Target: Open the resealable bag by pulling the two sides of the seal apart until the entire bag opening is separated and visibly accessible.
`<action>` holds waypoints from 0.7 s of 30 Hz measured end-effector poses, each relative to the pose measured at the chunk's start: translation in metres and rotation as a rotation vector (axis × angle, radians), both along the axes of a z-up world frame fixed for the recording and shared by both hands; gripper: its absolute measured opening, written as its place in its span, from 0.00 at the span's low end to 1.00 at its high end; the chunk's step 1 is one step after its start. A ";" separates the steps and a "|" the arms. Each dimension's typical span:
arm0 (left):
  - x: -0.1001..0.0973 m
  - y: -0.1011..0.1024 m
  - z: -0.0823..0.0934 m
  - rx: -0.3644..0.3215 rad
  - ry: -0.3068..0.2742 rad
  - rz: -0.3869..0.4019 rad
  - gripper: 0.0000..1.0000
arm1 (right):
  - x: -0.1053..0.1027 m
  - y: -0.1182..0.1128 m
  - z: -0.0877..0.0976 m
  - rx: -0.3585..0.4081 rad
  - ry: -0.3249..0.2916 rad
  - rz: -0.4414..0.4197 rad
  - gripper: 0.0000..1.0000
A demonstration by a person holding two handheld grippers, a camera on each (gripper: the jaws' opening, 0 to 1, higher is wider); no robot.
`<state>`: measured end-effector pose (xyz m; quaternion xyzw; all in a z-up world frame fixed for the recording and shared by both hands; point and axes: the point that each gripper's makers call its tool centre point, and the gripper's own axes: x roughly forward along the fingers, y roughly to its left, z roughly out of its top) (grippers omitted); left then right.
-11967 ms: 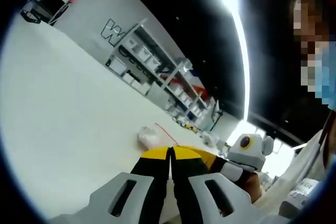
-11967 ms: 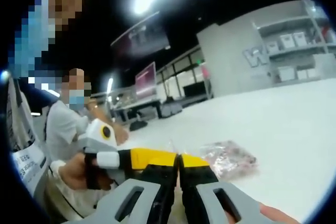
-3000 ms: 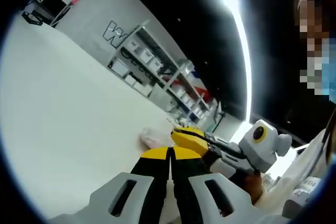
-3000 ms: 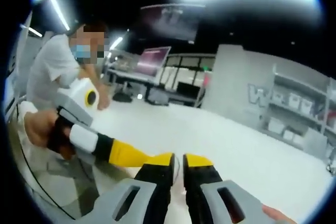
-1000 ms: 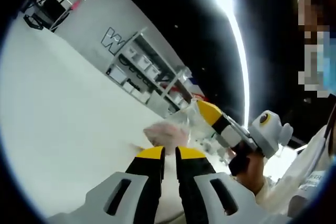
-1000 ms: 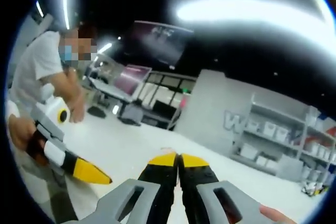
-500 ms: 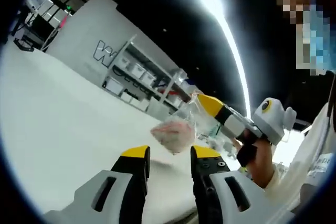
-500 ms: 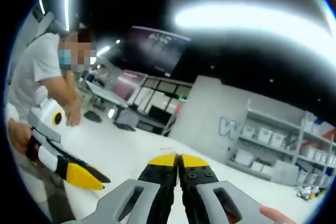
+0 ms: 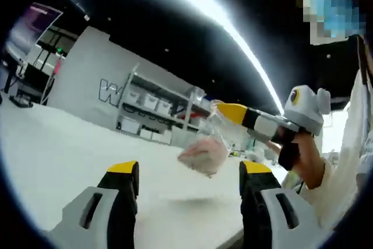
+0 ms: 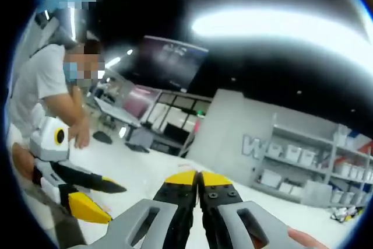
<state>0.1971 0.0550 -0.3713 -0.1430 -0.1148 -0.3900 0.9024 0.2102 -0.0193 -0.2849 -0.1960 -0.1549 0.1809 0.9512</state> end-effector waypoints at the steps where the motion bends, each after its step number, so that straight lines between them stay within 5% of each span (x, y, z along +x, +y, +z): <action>1: 0.000 0.001 0.002 -0.002 -0.014 0.011 0.87 | 0.000 0.000 0.001 -0.002 -0.003 -0.001 0.00; 5: 0.002 0.002 0.003 0.028 -0.038 0.042 0.98 | 0.000 0.001 0.004 -0.006 -0.010 0.005 0.00; 13: 0.000 -0.001 -0.004 0.137 -0.082 0.074 1.00 | -0.001 0.002 0.010 -0.021 -0.023 0.008 0.00; 21: 0.004 0.006 -0.009 0.148 -0.059 0.099 0.99 | 0.000 0.005 0.016 -0.038 -0.030 0.018 0.00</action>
